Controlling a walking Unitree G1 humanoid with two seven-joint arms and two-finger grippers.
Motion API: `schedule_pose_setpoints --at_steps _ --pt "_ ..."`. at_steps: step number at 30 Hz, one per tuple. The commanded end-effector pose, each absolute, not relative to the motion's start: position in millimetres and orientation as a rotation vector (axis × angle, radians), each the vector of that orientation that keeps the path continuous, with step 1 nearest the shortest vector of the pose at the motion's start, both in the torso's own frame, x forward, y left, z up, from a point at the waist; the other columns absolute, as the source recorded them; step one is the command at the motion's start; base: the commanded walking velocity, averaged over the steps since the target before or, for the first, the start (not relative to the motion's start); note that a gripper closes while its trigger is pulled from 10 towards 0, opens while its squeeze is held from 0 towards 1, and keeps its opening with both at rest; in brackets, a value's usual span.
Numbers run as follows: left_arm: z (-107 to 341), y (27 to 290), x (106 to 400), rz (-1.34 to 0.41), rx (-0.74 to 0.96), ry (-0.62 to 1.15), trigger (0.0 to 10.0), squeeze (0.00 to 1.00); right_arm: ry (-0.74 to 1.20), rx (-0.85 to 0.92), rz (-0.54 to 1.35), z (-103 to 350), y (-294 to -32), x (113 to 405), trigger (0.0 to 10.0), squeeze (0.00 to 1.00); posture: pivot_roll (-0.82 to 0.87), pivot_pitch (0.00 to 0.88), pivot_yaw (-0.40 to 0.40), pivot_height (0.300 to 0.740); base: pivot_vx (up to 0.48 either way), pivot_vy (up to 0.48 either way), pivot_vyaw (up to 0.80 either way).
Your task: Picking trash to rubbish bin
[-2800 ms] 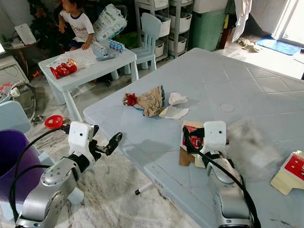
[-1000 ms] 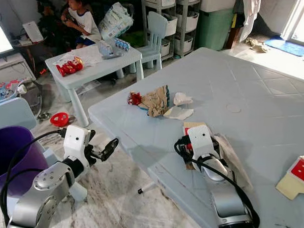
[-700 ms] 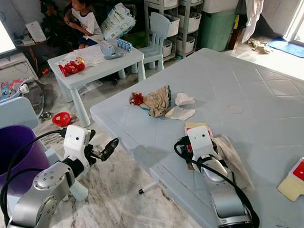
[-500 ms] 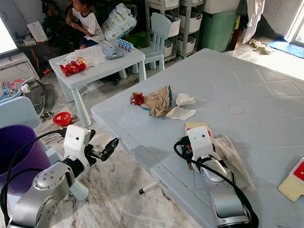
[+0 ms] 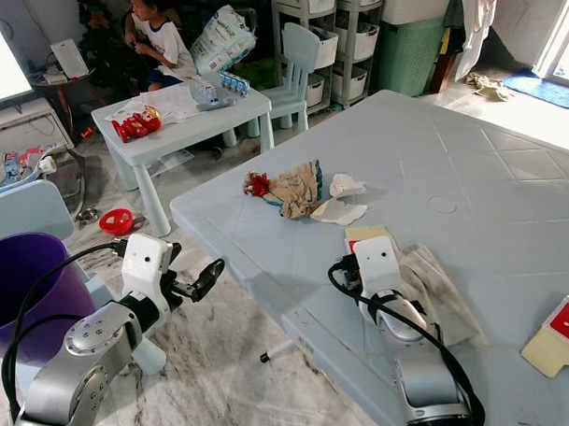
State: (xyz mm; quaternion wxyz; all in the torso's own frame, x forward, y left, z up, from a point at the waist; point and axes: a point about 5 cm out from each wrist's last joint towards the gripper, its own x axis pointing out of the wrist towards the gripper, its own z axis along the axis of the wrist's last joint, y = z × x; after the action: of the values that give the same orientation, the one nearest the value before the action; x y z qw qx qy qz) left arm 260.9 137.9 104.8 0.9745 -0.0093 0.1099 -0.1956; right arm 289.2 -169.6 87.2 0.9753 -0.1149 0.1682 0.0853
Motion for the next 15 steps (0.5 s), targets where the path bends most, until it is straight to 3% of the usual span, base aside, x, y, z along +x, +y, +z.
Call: schedule_pose_setpoints --at_steps 1,15 --pt "108.1 136.8 263.4 -0.399 -0.001 0.209 10.0 0.0 0.392 -0.216 0.142 77.8 -176.2 284.8 0.0 0.0 0.05 0.0 0.047 0.74 0.0 0.0 0.0" --pt "108.8 136.1 266.4 -0.397 0.005 0.2 10.0 0.0 0.342 -0.156 0.13 86.8 -175.6 290.9 0.0 0.0 0.05 0.0 0.045 0.74 0.0 0.0 0.0"
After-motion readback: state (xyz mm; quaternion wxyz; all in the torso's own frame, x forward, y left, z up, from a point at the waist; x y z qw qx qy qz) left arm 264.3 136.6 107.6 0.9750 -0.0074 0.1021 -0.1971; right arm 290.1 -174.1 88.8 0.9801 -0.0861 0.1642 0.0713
